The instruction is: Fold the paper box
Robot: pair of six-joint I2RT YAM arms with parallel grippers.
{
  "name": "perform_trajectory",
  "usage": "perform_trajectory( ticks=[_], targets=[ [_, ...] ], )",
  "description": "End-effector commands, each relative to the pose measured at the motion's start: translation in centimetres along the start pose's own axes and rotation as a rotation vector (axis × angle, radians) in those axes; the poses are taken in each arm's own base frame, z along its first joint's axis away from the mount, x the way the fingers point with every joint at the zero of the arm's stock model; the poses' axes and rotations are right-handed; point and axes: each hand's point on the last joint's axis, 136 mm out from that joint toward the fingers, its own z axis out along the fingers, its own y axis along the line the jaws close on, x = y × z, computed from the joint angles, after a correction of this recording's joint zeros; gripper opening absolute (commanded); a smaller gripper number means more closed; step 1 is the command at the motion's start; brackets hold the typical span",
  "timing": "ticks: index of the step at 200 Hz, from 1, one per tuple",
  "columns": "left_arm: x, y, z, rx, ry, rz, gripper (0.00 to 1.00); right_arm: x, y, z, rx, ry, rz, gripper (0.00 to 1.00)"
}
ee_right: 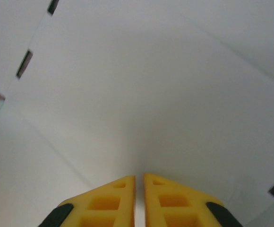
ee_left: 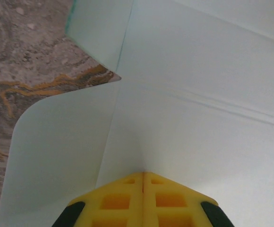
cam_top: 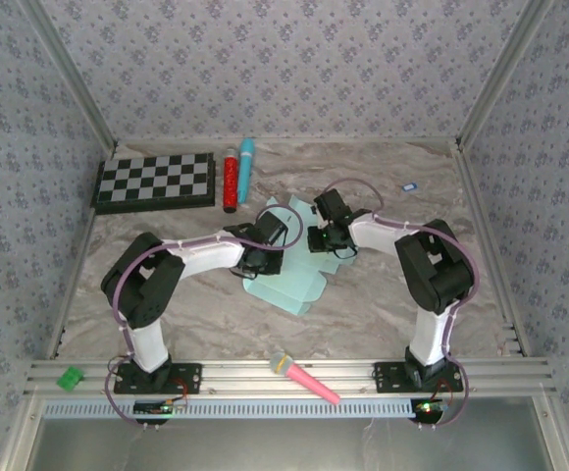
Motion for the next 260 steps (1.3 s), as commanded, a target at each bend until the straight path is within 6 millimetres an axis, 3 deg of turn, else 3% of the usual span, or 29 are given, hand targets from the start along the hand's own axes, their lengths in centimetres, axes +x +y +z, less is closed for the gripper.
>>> perform_trajectory(
  ticks=[1, 35, 40, 60, 116, 134, 166, 260],
  targets=[
    [0.8, 2.3, -0.1, -0.106, 0.032, 0.022, 0.00, -0.5, 0.2, -2.2, 0.016, -0.014, -0.022, 0.19],
    [-1.2, 0.5, -2.0, -0.044, -0.010, 0.046, 0.06, -2.8, -0.2, -3.6, 0.007, -0.042, -0.049, 0.32],
    [-1.5, 0.2, -2.2, -0.035, -0.017, 0.049, 0.07, -4.2, 0.1, -4.3, 0.001, -0.070, -0.062, 0.33],
    [-2.6, -0.5, -2.9, -0.011, -0.045, 0.057, 0.10, -5.5, -0.6, -4.6, 0.008, -0.067, -0.086, 0.39],
    [-4.3, -3.0, -1.7, 0.085, -0.042, 0.061, 0.06, -9.2, -3.5, -3.5, -0.012, -0.036, -0.191, 0.53],
    [-4.4, -3.8, -0.9, 0.119, -0.024, 0.062, 0.00, -9.8, -3.9, -2.8, -0.053, -0.006, -0.196, 0.57],
    [-4.4, -4.2, 0.3, 0.138, 0.000, 0.055, 0.00, -10.7, -4.6, -1.6, -0.107, 0.022, -0.199, 0.59],
    [-2.3, -1.6, 2.8, 0.058, 0.057, 0.006, 0.00, -10.0, -5.6, 0.9, -0.148, 0.122, -0.202, 0.59]
  ],
)
